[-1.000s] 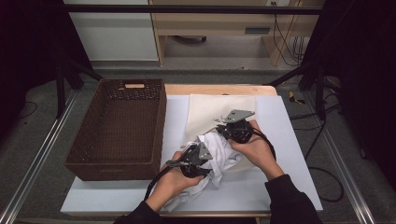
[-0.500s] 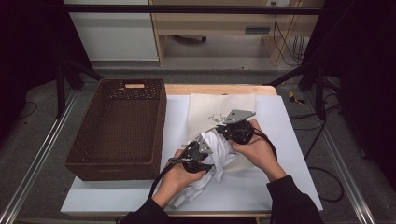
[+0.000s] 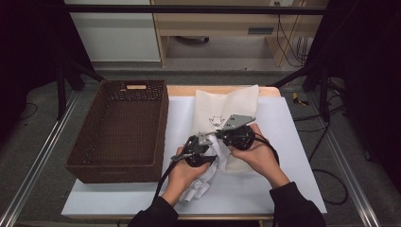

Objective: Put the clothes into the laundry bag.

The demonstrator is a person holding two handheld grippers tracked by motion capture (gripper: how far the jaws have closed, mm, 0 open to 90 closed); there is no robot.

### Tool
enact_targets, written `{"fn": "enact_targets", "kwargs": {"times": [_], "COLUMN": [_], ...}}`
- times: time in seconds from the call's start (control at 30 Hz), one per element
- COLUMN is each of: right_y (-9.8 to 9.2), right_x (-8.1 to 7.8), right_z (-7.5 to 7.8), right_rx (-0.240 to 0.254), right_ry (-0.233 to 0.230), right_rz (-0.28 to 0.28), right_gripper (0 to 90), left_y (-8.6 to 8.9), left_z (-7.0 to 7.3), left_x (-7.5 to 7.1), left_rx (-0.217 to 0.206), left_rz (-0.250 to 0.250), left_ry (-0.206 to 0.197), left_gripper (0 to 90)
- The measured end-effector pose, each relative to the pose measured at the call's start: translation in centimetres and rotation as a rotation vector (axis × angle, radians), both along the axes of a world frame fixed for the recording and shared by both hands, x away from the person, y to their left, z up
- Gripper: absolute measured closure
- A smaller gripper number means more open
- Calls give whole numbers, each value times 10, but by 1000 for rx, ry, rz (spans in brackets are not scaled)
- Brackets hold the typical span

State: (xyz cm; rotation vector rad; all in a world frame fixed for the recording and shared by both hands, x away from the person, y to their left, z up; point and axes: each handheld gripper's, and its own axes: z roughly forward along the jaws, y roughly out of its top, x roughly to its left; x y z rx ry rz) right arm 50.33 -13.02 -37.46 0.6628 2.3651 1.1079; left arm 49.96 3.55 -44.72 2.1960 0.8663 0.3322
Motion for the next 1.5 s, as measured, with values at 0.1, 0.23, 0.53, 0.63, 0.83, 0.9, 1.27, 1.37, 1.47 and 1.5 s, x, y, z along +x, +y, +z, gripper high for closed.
{"fn": "enact_targets", "kwargs": {"times": [0.1, 0.23, 0.53, 0.63, 0.83, 0.9, 1.27, 1.37, 1.47, 1.5], "right_y": [3, 5, 3, 4, 4, 3, -6, -9, -11, -12], "right_x": [-1, -3, -9, -12, -17, -17, -11, -8, -5, -3], "right_z": [0, 0, -15, -19, -20, -20, -27, -29, -31, -31], "right_rx": [1, -2, -2, -1, 12, 17, 26, 30, 49, 50], "right_ry": [-1, 1, 16, 11, 12, 11, 9, -3, -4, -5], "right_rz": [8, 18, 17, 18, 29, 30, 2, -9, -26, -27], "right_gripper": [877, 876, 877, 877, 878, 878, 878, 878, 878, 878], "left_y": [-2, -4, 1, 0, -1, -2, -10, -12, -12, -12], "left_z": [0, -4, -6, -6, -5, -5, -12, -11, -7, -5], "left_x": [4, 8, 12, 14, 15, 16, 17, 16, 12, 10], "left_rx": [-15, -38, -115, -128, -133, -137, -106, -91, -83, -87], "left_rz": [33, 67, 115, 132, 148, 162, 134, 114, 93, 86], "left_ry": [-18, -17, 0, -1, -15, -25, -43, -50, -81, -92], "left_gripper": [612, 611, 604, 603, 603, 603, 449, 328, 207, 183]}}
